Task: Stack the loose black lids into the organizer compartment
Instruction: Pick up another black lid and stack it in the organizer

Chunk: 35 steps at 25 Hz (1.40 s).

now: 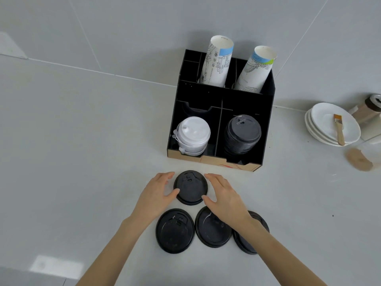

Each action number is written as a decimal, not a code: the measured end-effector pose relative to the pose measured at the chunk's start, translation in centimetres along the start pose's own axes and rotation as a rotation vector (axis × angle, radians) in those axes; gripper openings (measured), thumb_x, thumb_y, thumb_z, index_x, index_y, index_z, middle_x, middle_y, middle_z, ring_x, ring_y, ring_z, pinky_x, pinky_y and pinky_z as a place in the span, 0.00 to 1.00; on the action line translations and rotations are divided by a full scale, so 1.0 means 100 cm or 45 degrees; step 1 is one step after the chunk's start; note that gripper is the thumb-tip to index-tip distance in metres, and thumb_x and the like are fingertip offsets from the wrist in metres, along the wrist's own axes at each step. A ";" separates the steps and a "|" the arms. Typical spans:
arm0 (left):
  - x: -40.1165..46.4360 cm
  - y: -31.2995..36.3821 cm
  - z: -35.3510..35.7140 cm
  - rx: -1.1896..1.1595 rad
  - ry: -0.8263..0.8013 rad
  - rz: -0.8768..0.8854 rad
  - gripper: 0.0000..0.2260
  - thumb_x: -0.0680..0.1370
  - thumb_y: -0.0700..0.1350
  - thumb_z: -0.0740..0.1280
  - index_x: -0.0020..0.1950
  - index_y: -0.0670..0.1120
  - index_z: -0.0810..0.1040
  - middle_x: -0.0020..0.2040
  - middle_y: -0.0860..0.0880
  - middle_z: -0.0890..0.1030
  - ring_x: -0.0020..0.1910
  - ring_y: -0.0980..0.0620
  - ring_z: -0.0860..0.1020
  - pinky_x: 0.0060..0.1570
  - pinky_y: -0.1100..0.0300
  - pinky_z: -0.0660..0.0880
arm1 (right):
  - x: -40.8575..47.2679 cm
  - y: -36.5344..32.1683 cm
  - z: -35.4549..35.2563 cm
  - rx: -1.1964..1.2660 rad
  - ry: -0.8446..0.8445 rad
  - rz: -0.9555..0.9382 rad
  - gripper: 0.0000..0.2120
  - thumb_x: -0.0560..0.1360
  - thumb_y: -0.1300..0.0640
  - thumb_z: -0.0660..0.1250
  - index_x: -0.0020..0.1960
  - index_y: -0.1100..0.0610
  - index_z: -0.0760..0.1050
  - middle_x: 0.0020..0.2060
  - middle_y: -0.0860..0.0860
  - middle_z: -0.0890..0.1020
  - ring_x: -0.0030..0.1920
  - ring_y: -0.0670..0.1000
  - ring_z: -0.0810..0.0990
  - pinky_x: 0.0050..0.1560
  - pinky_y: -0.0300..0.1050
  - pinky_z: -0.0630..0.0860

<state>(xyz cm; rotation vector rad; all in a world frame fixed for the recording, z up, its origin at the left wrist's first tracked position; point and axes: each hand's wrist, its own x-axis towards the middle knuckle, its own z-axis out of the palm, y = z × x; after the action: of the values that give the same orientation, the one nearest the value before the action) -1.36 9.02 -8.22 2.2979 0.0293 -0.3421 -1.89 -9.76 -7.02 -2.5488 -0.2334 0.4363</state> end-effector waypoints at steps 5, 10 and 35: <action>-0.007 -0.007 0.010 -0.002 -0.062 -0.008 0.22 0.74 0.44 0.66 0.67 0.45 0.65 0.64 0.44 0.71 0.61 0.48 0.71 0.62 0.56 0.67 | -0.001 0.000 0.008 -0.044 -0.077 0.022 0.27 0.74 0.58 0.61 0.70 0.56 0.55 0.69 0.52 0.64 0.68 0.52 0.63 0.65 0.47 0.66; -0.008 -0.001 0.016 0.005 -0.085 0.014 0.23 0.74 0.45 0.66 0.67 0.46 0.64 0.64 0.45 0.69 0.62 0.49 0.70 0.61 0.59 0.67 | 0.001 0.000 0.009 0.006 -0.026 0.052 0.27 0.74 0.58 0.62 0.70 0.57 0.55 0.69 0.53 0.64 0.68 0.53 0.64 0.66 0.47 0.66; 0.018 0.105 0.020 -0.028 0.162 0.433 0.27 0.73 0.48 0.67 0.68 0.45 0.61 0.65 0.45 0.67 0.62 0.49 0.70 0.54 0.63 0.68 | -0.018 0.018 -0.087 0.235 0.416 -0.031 0.25 0.71 0.61 0.67 0.66 0.59 0.64 0.68 0.53 0.68 0.65 0.51 0.70 0.64 0.34 0.62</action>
<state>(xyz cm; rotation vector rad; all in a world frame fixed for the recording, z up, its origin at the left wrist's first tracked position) 1.23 0.21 -2.43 2.2487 -0.2892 -0.0203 -0.40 -15.91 -0.55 -2.3871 -0.0968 0.0257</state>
